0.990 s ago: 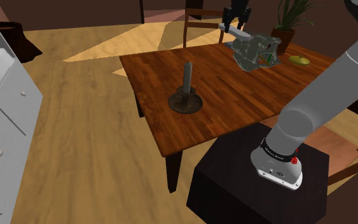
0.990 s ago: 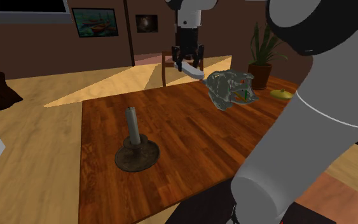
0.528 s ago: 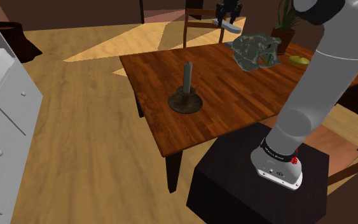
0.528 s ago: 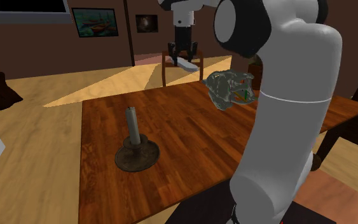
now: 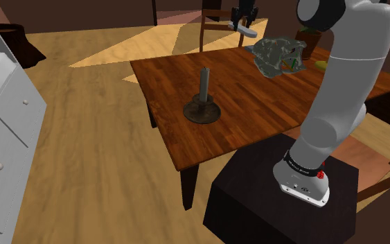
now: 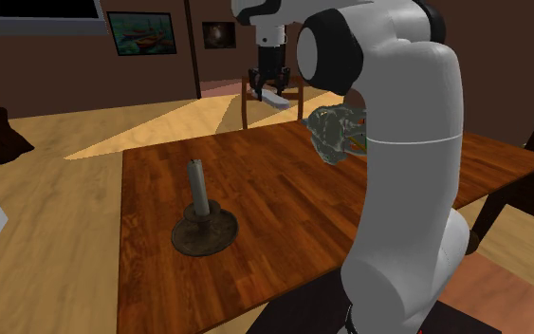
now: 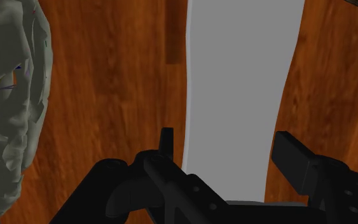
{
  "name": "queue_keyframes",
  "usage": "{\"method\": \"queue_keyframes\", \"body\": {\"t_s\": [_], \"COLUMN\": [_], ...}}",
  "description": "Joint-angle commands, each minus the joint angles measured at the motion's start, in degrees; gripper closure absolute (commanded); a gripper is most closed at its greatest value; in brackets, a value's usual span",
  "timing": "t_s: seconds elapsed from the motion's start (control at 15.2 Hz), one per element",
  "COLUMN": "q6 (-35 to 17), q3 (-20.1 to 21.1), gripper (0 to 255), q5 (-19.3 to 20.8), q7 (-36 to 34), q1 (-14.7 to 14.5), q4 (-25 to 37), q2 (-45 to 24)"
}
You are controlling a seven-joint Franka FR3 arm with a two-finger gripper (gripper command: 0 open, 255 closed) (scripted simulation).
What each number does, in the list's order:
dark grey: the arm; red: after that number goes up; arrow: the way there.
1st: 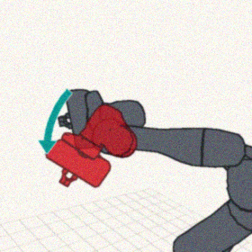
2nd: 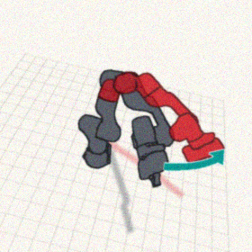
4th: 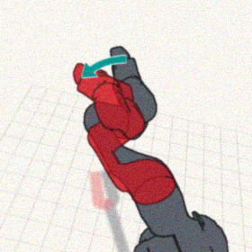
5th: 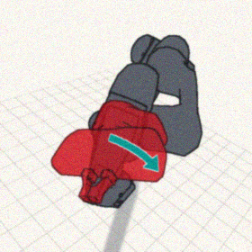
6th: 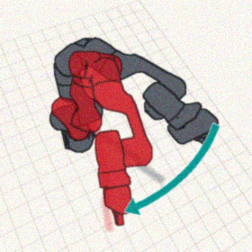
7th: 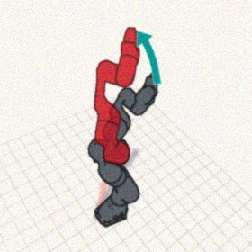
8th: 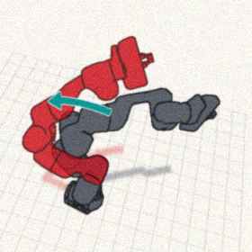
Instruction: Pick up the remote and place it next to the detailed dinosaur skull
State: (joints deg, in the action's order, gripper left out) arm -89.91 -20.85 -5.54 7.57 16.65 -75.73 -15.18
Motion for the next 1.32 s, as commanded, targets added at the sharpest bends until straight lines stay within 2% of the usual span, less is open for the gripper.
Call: {"method": "queue_keyframes", "body": {"t_s": [0.0,1.25], "q6": [-1.9,-17.0], "q3": [0.0,0.4], "gripper": [255,255], "q5": [0.2,0.4], "q7": [0.0,0.1], "q1": [-0.2,-1.1], "q4": [-2.4,-18.4], "q2": [0.6,1.6]}}
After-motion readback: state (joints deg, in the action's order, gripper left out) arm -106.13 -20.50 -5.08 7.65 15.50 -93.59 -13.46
